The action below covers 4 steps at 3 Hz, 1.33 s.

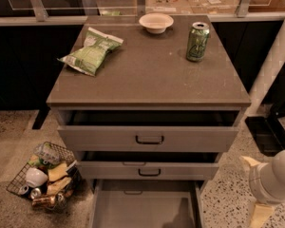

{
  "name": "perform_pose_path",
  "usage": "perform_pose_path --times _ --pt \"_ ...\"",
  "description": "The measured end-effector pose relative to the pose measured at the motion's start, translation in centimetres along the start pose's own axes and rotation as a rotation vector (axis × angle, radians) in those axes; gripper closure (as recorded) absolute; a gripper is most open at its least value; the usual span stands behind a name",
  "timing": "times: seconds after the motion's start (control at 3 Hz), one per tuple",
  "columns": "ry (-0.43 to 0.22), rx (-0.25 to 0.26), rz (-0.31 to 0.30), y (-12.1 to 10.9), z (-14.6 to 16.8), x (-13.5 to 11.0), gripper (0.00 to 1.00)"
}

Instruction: Close bottom drawer

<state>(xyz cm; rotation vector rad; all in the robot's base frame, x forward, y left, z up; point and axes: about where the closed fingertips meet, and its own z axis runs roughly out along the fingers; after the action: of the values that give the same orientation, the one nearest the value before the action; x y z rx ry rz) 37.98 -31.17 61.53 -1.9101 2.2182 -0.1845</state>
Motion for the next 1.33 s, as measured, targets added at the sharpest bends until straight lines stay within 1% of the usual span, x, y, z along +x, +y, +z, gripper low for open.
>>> perform_pose_path --times 0.33,0.67,1.0,1.33 --pt "-0.048 0.009 -0.023 2.0 3.9 -0.1 0.00" --pt "-0.073 -0.029 -0.085 8.0 9.2 -2.0 0.00" --pt "-0.117 -0.080 -0.060 10.7 15.2 -1.8 0.00" --pt "-0.117 -0.080 -0.060 10.7 15.2 -1.8 0.00"
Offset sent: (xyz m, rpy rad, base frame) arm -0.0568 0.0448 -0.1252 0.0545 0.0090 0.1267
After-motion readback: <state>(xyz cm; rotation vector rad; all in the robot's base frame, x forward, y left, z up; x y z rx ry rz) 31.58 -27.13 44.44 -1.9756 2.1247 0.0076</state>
